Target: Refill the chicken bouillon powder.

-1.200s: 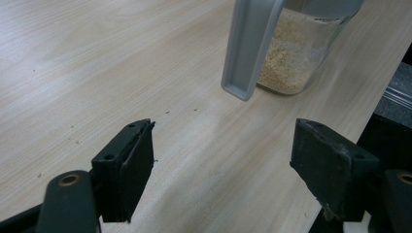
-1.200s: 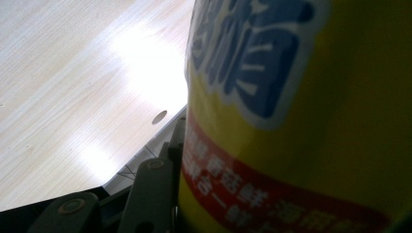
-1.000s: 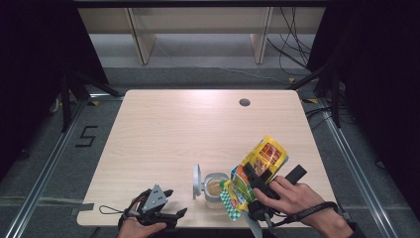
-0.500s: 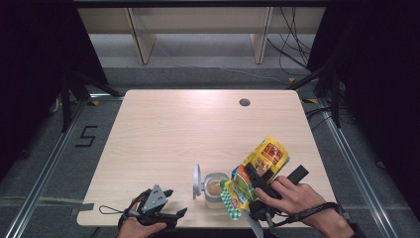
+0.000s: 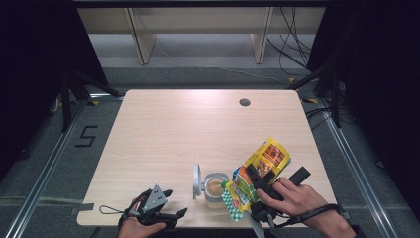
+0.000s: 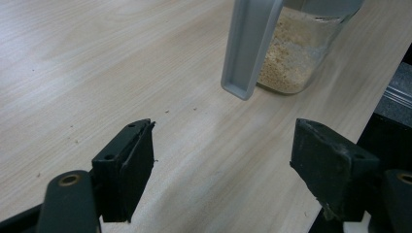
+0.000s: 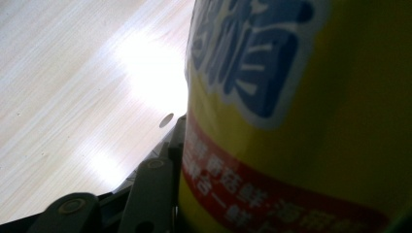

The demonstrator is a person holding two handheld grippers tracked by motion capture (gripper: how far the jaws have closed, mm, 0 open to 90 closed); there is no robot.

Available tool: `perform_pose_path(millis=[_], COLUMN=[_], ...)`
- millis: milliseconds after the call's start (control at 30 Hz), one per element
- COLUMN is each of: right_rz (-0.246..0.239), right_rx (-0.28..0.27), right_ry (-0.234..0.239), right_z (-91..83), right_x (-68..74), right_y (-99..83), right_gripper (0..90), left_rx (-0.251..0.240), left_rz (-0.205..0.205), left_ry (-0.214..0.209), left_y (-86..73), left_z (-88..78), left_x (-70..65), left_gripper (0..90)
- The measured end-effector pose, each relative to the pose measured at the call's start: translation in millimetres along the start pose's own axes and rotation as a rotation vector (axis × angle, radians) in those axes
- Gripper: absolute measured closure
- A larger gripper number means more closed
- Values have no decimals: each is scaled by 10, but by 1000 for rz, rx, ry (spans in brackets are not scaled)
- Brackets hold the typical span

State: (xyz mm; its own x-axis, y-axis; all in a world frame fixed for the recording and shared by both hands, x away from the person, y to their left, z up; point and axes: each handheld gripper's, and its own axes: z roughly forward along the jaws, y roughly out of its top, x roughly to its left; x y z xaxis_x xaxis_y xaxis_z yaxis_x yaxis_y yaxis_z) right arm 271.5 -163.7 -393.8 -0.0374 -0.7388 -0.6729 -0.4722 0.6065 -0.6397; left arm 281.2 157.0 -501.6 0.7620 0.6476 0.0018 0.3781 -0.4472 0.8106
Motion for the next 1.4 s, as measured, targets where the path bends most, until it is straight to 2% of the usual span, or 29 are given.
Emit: perform_pose_path(millis=[33,100,200,233,267,333,367,400,467,533,600,667,733,800,833,900,933,1000,1033,1067,1100,1133,1167,1200,1233,1300,1333,1367,1400], right_rz=[8,-26,-14,-16,-20,31,7,-7,214,276,358,419,447,513,508,522,564,551,604,598,657,650,668,725,719,764,754,784,853], right_rx=[1,-7,-8,-10,-13,-26,-54,-46,-14,-11,-41,-41,-53,-55,-71,-90,-78,-116,-114,-135,-138,-158,-168,-179,-197,-204,-210,-219,-243], right_ry=[-2,11,-12,-11,-11,-9,-7,-5,-12,1,-18,-8,-25,-19,-30,-42,-28,-54,-38,-56,-32,-39,-44,-32,-45,-29,-29,-31,-23], right_z=[-1,11,8,8,9,5,26,21,-8,-11,6,0,3,-8,0,7,-11,7,4,17,18,29,36,43,64,83,90,107,124], right_x=[6,-11,9,12,15,32,22,14,167,250,328,369,386,417,407,414,441,426,461,456,500,499,510,543,543,586,592,615,655], right_y=[-2,-11,-10,-12,-18,-39,-50,-65,-54,-53,-45,-40,-51,-51,-59,-58,-48,-69,-61,-77,-68,-87,-96,-100,-123,-140,-167,-170,-163], right_gripper=[638,638,638,638,638,638,638,638,639,639,640,641,641,642,642,642,642,642,642,642,642,643,643,644,644,646,647,648,649], left_rx=[-2,-12,-13,0,-2,-8,-22,-28,-29,-7,-17,0,5,7,7,-13,-30,-36,-33,-15,-5,-26,-29,-32,-31,-24,-28,-25,-26], left_rz=[1,-21,-21,-1,-32,-35,-56,-62,-63,-38,-49,-6,9,13,11,-37,-64,-63,-59,-40,-36,-49,-33,-38,-32,-44,-51,-48,-47], left_ry=[-2,-11,-11,-3,-1,-12,-12,-12,-12,-11,-10,-10,-3,-3,-3,-12,-11,-12,-12,-9,-9,-16,-14,-14,-9,-6,-15,-13,-13], left_y=[0,-3,-3,-1,-8,-7,-8,-9,-9,-8,-8,-1,2,3,2,-8,-10,-12,-12,-10,-3,-3,1,2,2,1,2,2,3], left_z=[1,7,7,0,5,3,13,18,20,5,13,5,2,1,0,8,18,23,21,10,-1,10,7,6,3,-2,-1,-3,-4], left_x=[0,-16,-15,0,-18,-21,-34,-38,-40,-24,-32,-1,8,12,11,-25,-40,-39,-37,-25,-26,-38,-31,-35,-32,-40,-46,-44,-44], left_gripper=[231,231,230,231,231,231,230,231,230,230,230,231,231,230,231,231,231,231,231,231,230,231,231,231,231,231,231,231,231])
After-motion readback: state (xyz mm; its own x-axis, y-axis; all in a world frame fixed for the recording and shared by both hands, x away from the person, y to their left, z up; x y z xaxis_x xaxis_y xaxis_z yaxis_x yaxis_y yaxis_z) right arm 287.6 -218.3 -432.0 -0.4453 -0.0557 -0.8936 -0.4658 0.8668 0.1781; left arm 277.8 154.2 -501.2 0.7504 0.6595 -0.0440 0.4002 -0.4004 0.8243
